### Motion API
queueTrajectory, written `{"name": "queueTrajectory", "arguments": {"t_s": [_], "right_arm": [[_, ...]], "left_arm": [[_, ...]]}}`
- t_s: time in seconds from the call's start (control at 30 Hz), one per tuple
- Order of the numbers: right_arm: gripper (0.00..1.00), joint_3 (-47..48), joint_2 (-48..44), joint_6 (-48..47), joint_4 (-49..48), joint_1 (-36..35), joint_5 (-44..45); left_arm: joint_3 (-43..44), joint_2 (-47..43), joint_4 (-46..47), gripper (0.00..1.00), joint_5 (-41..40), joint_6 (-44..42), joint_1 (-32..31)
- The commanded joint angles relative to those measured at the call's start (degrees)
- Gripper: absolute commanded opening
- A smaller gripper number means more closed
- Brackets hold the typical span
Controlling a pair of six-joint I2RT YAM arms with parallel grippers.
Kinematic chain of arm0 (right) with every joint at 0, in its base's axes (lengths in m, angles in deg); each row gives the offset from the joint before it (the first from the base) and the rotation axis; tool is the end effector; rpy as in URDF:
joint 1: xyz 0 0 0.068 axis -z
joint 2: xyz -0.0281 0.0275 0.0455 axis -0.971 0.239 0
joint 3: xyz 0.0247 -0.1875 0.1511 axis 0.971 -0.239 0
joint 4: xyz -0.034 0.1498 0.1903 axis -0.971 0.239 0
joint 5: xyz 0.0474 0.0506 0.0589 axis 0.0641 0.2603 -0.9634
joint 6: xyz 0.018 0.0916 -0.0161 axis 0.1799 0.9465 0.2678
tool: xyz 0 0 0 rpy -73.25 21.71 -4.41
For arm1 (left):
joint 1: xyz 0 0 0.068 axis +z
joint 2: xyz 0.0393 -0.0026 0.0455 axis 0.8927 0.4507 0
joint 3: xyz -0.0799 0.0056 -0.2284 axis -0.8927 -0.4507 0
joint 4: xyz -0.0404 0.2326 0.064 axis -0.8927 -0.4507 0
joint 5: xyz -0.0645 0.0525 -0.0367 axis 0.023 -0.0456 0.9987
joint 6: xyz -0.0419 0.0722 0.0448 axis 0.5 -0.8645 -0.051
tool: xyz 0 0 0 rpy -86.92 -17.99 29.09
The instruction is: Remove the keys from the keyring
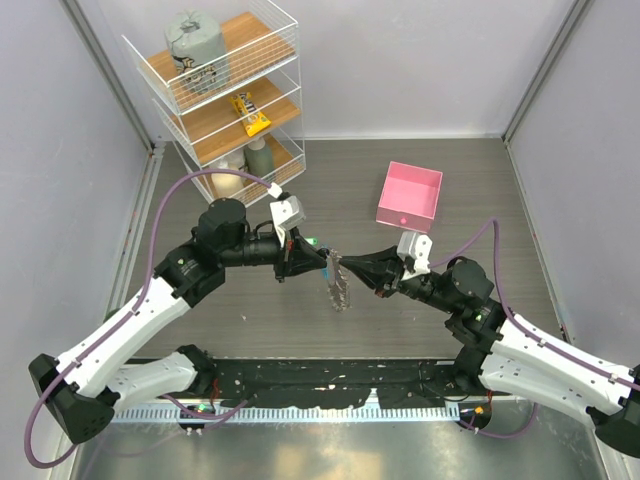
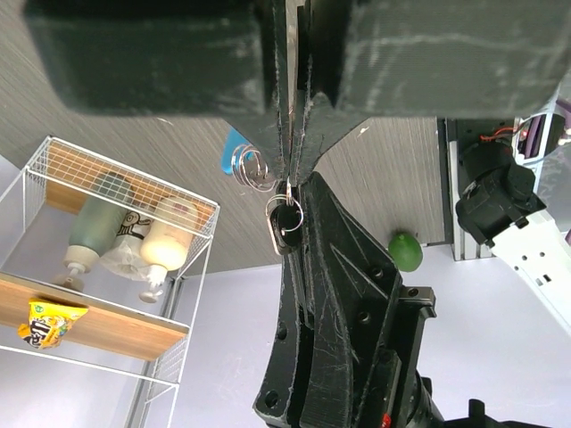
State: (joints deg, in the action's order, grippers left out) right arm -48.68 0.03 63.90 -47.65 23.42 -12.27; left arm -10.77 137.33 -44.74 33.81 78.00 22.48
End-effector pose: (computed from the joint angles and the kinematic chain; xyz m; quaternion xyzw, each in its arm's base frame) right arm 0.1209 0.1960 0.3263 -0.3751 0.4885 0.4050 0.6758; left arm 0.1617 -0.2074 0.3356 0.4096 0.6638 -0.4590 0.4253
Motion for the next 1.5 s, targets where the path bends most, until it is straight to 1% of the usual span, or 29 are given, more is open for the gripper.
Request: {"name": "queueTrajectory", "arguments": {"t_s": [0.0, 0.37, 0.7, 1.07, 1.33, 1.47], "right_arm": [[0.05, 0.68, -1.00, 0.24, -5.52, -0.07, -1.48], [0.05, 1.03, -1.97, 1.64, -5.78, 0.02, -2.35], [0.05, 2.09, -0.65, 2.61, -5.43, 0.02, -6.22], [0.05, 4.11, 2.42, 1.65, -0.52, 0.02, -8.59], [0.05, 5.25, 3.74, 1.29, 1.16, 0.02, -8.77], [0.05, 6.57, 4.53, 0.68, 4.05, 0.02, -8.15]], "left_arm": [[2.21, 0.05, 1.66, 0.00, 1.26, 0.39, 0.92], [0.98, 0.67, 2.18, 0.00, 2.23, 0.48, 1.00], [1.51, 2.16, 2.18, 0.00, 3.11, 1.27, 1.44], [4.41, 2.51, -0.10, 0.00, 2.84, 1.27, 1.71], [5.11, 2.43, -1.16, 0.00, 3.37, 0.92, 1.71], [5.11, 1.81, -1.77, 0.00, 3.37, 0.13, 1.71]]}}
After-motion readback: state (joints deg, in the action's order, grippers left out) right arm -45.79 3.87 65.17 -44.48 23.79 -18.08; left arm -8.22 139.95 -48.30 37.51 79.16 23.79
